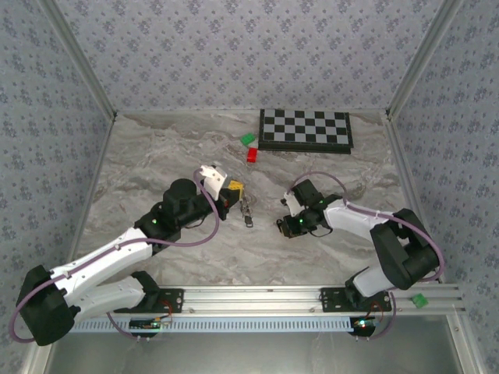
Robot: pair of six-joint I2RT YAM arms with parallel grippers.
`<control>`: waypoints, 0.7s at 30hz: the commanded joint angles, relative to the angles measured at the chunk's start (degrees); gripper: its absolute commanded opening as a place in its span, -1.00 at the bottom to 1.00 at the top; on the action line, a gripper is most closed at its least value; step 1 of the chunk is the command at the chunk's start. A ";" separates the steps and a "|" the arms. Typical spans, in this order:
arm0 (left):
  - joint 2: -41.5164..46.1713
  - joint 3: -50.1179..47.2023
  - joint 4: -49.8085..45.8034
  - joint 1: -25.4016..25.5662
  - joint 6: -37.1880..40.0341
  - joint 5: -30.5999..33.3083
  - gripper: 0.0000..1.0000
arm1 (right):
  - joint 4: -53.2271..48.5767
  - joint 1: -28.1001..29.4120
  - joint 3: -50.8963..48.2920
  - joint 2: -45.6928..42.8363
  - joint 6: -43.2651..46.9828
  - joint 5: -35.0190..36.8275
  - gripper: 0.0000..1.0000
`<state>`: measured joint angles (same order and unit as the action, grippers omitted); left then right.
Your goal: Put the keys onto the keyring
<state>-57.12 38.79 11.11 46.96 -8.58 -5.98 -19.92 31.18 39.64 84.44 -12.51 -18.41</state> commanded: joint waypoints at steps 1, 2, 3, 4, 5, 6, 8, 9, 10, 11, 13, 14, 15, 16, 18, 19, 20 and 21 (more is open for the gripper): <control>0.17 0.75 1.75 0.35 0.13 -0.90 -1.00 | -1.86 0.54 0.89 -0.21 0.47 0.92 -0.98; 0.17 0.76 1.83 0.35 0.13 -0.89 -1.00 | -1.86 0.63 0.85 -0.48 0.39 0.91 -0.98; 0.17 0.72 1.76 0.28 0.14 -0.96 -1.00 | -1.96 0.76 0.88 -0.86 0.39 1.13 -0.99; 0.15 0.72 1.85 0.30 0.10 -0.89 -1.00 | -2.04 0.85 0.81 -1.08 0.33 1.27 -1.00; 0.17 0.78 1.83 0.26 0.09 -0.90 -1.00 | -2.09 0.94 0.72 -1.48 0.43 1.40 -1.00; 0.11 0.77 1.81 0.33 0.09 -0.90 -1.00 | -2.09 1.10 0.76 -1.80 0.40 1.69 -1.00; 0.05 0.70 1.85 0.27 0.12 -0.91 -1.00 | -2.30 1.49 0.78 -2.58 0.45 2.45 -1.00; 0.05 0.79 1.82 0.36 0.13 -0.92 -1.00 | -2.27 1.86 0.64 -3.23 0.48 3.21 -1.00; 0.08 0.76 1.85 0.40 0.10 -0.91 -1.00 | -2.24 2.21 0.55 -4.04 0.47 4.09 -1.00; 0.08 0.78 1.89 0.29 0.12 -0.92 -1.00 | -2.21 2.74 0.45 -5.32 0.50 5.24 -1.00; 0.08 0.77 1.93 0.26 0.05 -0.89 -1.00 | -1.63 3.55 -0.04 -8.19 0.50 7.41 -1.00; -0.03 0.76 1.96 0.40 0.05 -0.93 -1.00 | -1.20 3.92 -0.44 -9.97 0.45 8.78 -1.00; -0.03 0.74 2.00 0.27 -0.03 -0.93 -1.00 | -0.69 4.34 -0.85 -11.85 0.54 10.38 -1.00; -0.05 0.77 2.10 0.35 -0.03 -0.99 -1.00 | -0.11 4.57 -1.28 -13.51 0.81 11.62 -1.00; -0.17 0.76 2.38 0.25 -0.03 -1.04 -1.00 | 1.34 5.19 -2.46 -17.45 1.52 14.07 -1.00; -0.18 0.61 2.49 0.30 -0.03 -1.09 -1.00 | 2.13 5.38 -3.01 -19.15 1.76 15.22 -1.00; -0.27 0.62 2.63 0.33 -0.03 -1.07 -1.00 | 3.29 5.45 -3.71 -21.07 1.95 16.16 -1.00; -0.31 0.63 2.87 0.25 -0.03 -1.18 -1.00 | 4.73 5.59 -4.47 -23.16 2.28 16.95 -1.00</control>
<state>-57.23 38.79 11.14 46.96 -8.58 -6.17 -18.31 36.34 37.06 65.28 -11.88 -6.76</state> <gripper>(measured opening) 0.045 0.039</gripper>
